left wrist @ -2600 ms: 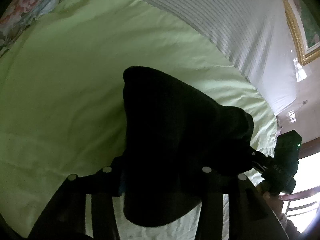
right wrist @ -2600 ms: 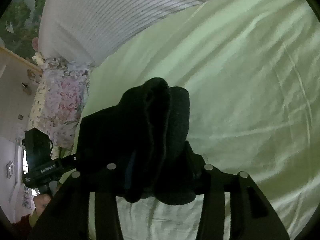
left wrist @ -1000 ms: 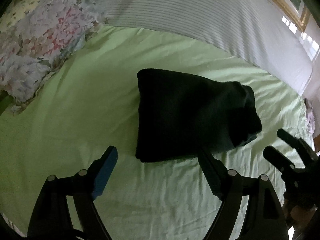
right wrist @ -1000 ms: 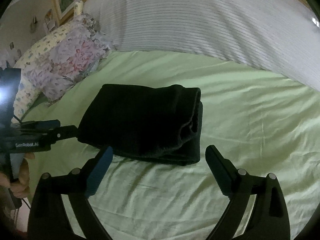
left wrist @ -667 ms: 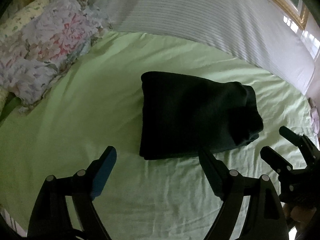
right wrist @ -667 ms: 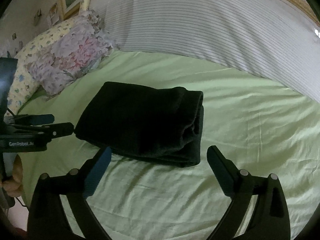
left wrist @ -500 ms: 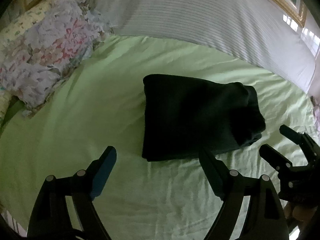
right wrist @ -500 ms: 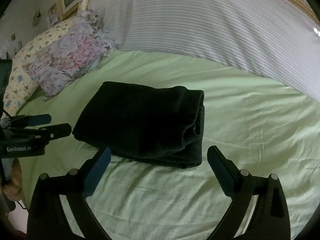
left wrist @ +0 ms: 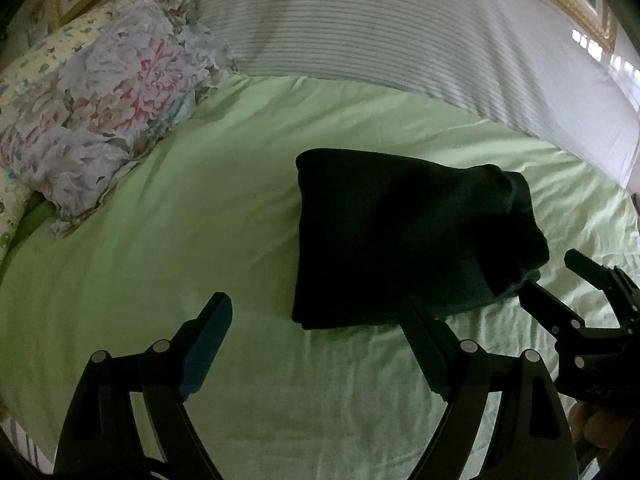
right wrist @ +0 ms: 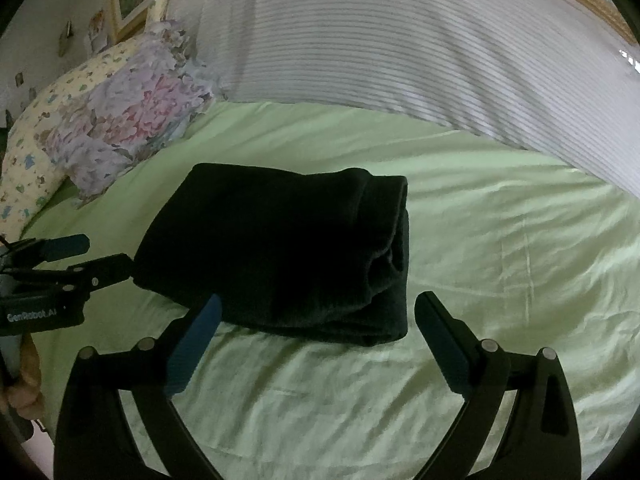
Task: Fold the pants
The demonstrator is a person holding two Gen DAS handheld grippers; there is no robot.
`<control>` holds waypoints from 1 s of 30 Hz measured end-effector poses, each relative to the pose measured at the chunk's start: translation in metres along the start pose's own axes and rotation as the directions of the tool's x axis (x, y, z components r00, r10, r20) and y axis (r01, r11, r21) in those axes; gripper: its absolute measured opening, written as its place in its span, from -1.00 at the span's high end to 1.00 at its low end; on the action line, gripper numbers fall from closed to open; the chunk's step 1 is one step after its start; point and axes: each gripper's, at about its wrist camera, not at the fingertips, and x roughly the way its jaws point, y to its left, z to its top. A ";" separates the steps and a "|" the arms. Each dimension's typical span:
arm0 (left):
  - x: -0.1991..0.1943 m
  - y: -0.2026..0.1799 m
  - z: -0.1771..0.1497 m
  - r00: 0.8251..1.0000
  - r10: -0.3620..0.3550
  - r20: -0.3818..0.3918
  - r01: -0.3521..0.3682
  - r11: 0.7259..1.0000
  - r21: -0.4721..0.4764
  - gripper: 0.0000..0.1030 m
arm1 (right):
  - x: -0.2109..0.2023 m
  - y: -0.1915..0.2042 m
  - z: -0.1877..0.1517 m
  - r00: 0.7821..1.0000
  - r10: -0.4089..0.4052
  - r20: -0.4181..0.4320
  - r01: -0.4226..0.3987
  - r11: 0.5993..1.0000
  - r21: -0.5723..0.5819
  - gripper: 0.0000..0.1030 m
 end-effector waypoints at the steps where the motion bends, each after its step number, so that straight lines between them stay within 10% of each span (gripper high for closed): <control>1: 0.001 0.000 0.000 1.000 -0.004 0.000 0.004 1.000 0.000 -0.67 | 0.001 0.000 0.000 1.000 -0.002 0.003 0.002 1.000 0.000 -0.89; 30: 0.001 0.000 -0.002 0.999 -0.013 0.032 0.013 1.000 -0.007 -0.74 | -0.002 0.004 -0.005 0.999 0.022 0.030 -0.023 0.999 0.030 -0.89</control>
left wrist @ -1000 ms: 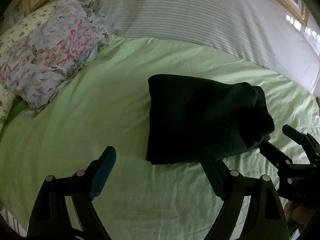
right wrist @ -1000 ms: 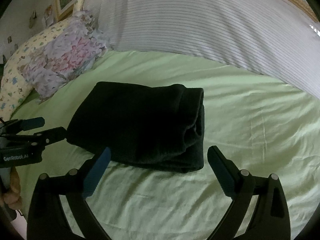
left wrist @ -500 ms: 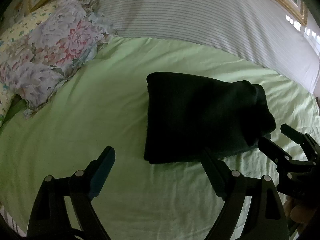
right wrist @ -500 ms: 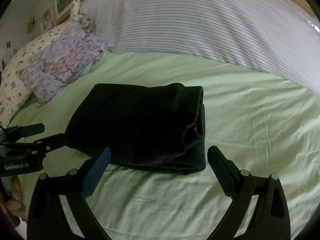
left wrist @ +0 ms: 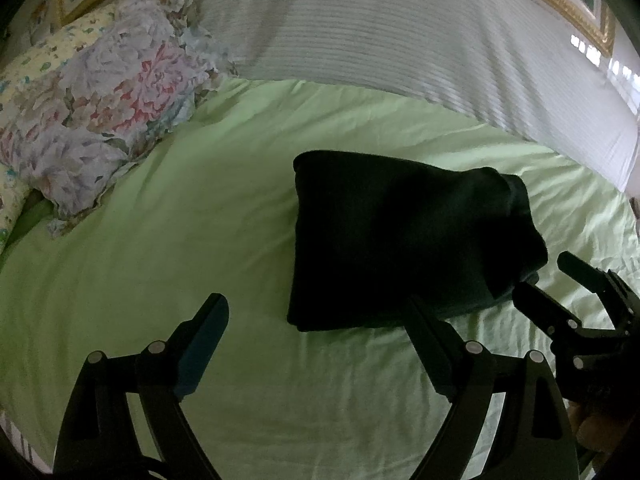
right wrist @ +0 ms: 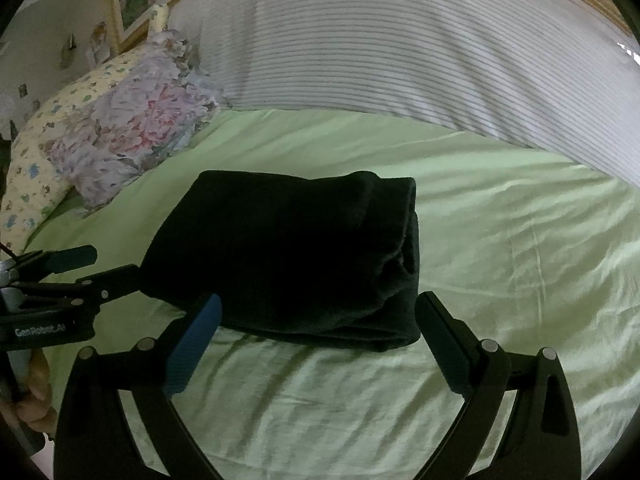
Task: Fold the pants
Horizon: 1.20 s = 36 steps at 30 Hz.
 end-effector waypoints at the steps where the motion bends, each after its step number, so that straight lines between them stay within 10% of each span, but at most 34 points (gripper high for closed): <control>1: -0.001 0.000 0.000 1.000 -0.001 0.002 0.001 1.000 -0.001 -0.74 | 0.000 0.000 0.000 1.000 0.000 0.000 0.000 1.000 -0.001 -0.89; 36: -0.011 -0.006 0.001 1.000 -0.023 0.001 0.023 1.000 0.012 -0.74 | -0.008 0.006 0.001 1.000 0.021 0.014 -0.021 1.000 -0.002 -0.89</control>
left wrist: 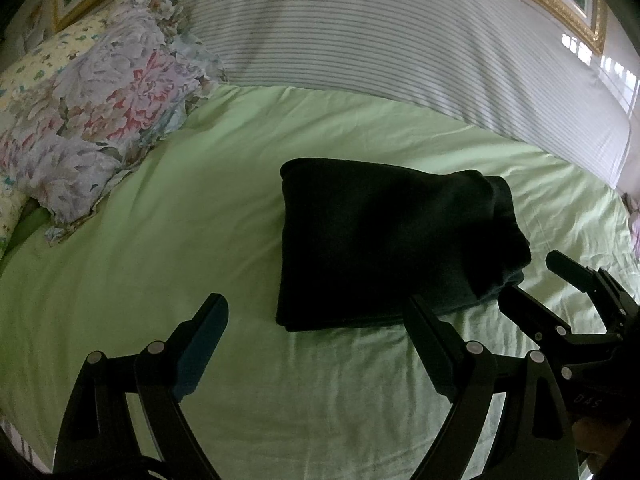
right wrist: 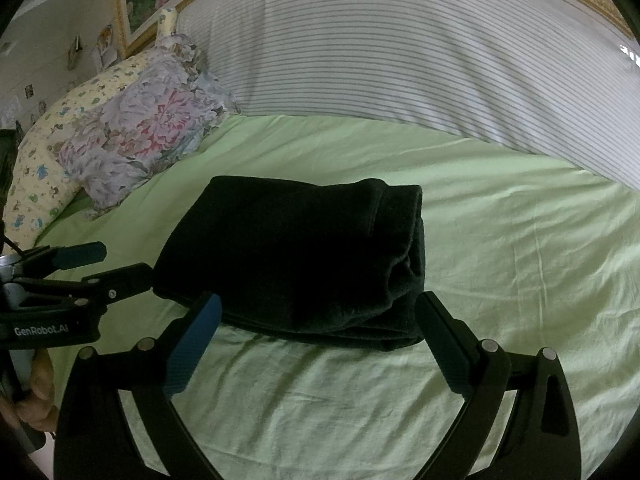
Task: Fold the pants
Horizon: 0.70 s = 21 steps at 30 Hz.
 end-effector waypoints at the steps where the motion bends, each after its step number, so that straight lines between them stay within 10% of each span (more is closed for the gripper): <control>1: 0.000 0.000 0.000 1.000 0.000 0.000 0.000 1.000 0.000 -0.74 | 0.000 0.000 0.000 1.000 0.000 0.000 0.000 1.000 0.000 -0.89; 21: -0.003 -0.002 0.002 1.000 0.003 -0.005 -0.003 1.000 0.012 -0.75 | -0.004 0.005 0.003 1.000 0.000 0.008 0.000 1.000 -0.004 -0.89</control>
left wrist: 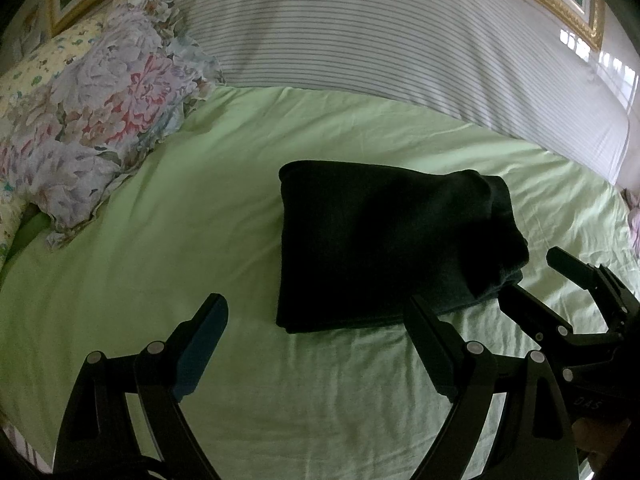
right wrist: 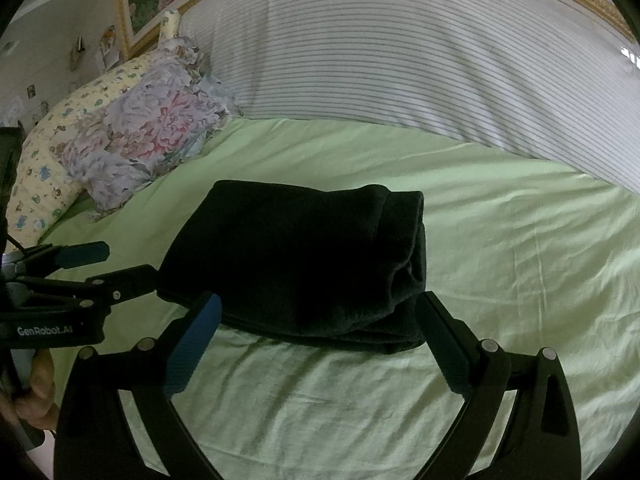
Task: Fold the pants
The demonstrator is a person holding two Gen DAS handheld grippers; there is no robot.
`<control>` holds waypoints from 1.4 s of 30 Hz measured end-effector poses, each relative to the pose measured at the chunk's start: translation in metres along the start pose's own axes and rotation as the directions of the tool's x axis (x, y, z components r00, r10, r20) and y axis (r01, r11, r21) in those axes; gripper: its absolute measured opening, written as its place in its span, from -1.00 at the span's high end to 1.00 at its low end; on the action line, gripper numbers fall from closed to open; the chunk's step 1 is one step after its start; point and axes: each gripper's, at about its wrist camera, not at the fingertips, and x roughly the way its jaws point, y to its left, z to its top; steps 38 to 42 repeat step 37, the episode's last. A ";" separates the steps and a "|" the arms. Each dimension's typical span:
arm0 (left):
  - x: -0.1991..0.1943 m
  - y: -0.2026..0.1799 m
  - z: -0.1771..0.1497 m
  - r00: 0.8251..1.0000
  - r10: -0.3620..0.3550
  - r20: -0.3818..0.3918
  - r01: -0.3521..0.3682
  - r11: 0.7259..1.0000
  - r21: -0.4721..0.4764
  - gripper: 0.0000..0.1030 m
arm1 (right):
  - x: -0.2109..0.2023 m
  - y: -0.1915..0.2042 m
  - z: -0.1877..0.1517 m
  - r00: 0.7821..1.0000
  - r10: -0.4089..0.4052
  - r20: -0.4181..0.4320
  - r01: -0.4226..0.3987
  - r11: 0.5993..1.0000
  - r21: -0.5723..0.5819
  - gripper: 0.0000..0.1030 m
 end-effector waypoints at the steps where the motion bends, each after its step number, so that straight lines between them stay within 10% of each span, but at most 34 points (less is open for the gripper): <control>1: 0.001 0.000 0.000 1.000 -0.001 -0.001 0.001 1.000 0.001 -0.75 | 0.000 0.000 0.000 1.000 0.001 0.002 -0.001 1.000 0.000 -0.89; 42: 0.007 0.000 0.023 1.000 0.020 0.002 -0.020 1.000 0.002 -0.70 | -0.002 -0.013 0.014 1.000 0.005 0.031 -0.006 1.000 0.031 -0.89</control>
